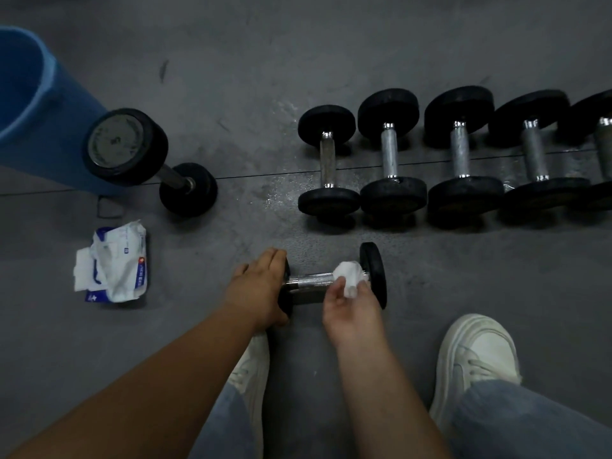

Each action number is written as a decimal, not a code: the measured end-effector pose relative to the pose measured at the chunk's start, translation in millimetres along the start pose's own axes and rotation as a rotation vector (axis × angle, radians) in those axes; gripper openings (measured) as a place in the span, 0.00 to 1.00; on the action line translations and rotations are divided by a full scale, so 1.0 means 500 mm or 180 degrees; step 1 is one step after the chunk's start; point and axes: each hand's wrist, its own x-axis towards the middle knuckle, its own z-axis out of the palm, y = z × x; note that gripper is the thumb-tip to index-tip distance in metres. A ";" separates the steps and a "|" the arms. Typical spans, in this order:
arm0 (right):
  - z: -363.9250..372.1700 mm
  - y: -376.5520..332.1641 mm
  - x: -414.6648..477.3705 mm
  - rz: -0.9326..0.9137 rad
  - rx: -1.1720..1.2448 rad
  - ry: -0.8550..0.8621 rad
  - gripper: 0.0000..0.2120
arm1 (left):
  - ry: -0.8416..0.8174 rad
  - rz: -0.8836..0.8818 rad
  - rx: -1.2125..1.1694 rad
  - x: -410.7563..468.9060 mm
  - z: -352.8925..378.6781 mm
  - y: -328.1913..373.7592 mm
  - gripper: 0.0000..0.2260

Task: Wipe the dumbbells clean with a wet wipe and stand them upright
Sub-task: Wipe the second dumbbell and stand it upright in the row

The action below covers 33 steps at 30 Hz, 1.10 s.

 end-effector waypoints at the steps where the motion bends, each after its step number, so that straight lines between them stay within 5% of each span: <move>1: -0.018 0.007 -0.007 -0.0252 -0.0384 0.0025 0.04 | -0.0011 0.0009 0.0012 0.001 0.002 0.000 0.54; 6: -0.020 0.024 -0.009 -0.2536 -0.3427 -0.0473 0.06 | -0.0026 -0.0016 -0.0029 0.001 0.000 0.001 0.54; 9: -0.021 -0.005 0.011 -0.2672 -0.3935 -0.0933 0.13 | -0.0034 -0.0017 -0.0037 0.000 0.000 0.000 0.56; 15: -0.066 0.004 0.008 -0.2955 -0.4565 -0.0895 0.15 | -0.0085 -0.0031 -0.0046 -0.002 -0.005 -0.001 0.56; 20: -0.106 0.022 0.046 -0.3757 -0.6951 -0.0316 0.33 | -0.0110 -0.0042 -0.0048 0.002 -0.006 0.000 0.56; 25: -0.032 0.010 0.054 -0.3279 -0.7248 -0.0314 0.27 | -0.0118 -0.0027 -0.0054 0.002 -0.008 0.001 0.56; 33: -0.041 0.004 0.064 -0.3413 -0.7215 -0.0352 0.25 | -0.0134 -0.0027 -0.0046 -0.001 -0.007 0.000 0.56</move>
